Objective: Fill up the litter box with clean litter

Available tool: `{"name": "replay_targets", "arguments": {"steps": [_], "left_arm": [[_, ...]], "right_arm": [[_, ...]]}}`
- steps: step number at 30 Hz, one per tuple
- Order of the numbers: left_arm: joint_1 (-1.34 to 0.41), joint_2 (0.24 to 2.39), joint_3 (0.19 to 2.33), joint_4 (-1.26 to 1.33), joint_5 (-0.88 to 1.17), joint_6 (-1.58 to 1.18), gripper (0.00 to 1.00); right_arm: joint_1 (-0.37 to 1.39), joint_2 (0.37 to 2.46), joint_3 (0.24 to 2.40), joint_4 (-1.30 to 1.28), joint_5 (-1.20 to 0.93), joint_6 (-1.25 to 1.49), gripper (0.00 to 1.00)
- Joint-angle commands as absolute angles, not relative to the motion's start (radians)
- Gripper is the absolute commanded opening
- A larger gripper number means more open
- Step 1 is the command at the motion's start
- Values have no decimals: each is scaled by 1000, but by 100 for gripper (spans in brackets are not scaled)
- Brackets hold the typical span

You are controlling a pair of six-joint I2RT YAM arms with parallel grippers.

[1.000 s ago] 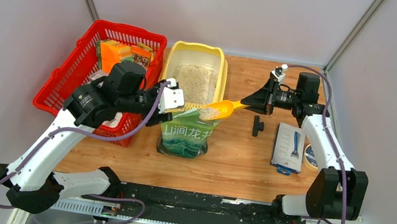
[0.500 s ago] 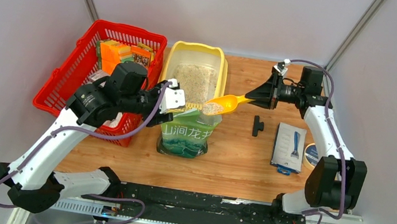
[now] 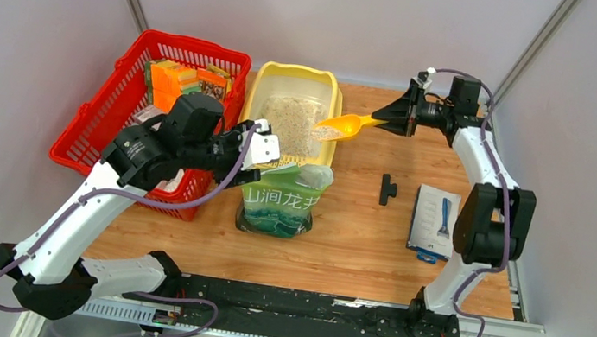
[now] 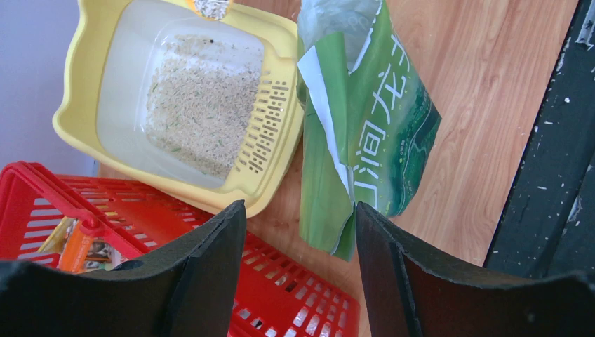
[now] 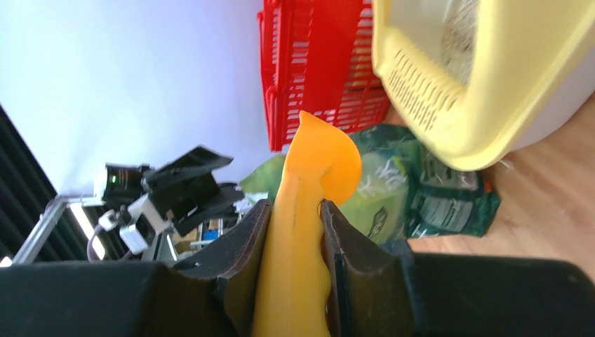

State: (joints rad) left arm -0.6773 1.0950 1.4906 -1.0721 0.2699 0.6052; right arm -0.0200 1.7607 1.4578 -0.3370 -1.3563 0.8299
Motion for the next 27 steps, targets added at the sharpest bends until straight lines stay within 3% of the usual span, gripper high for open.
{"name": "replay_targets", "arguments": {"steps": [1,5,9,15,23,27], "left_arm": [[-675,1103,1488,-1075,239,635,66],[-675,1103,1485,-1089,230,635,66],[-676,1097,1477,-1095,213,629,66],[-676,1088,1485,-1132,256,626,67],[-675,1100,1489,-1124,333,603,68],[-676,1130,1508,-1118,390,583,68]], "right_arm": [[-8,1882,1616,-212,-1292,907,0],[29,2002,1747,-216,-1218,871,0],[72,2089,1919,-371,-1108,651,0],[150,2092,2083,-557,-890,393,0],[284,1971,2083,-633,-513,-37,0],[339,1878,1990,-582,-396,-107,0]]}}
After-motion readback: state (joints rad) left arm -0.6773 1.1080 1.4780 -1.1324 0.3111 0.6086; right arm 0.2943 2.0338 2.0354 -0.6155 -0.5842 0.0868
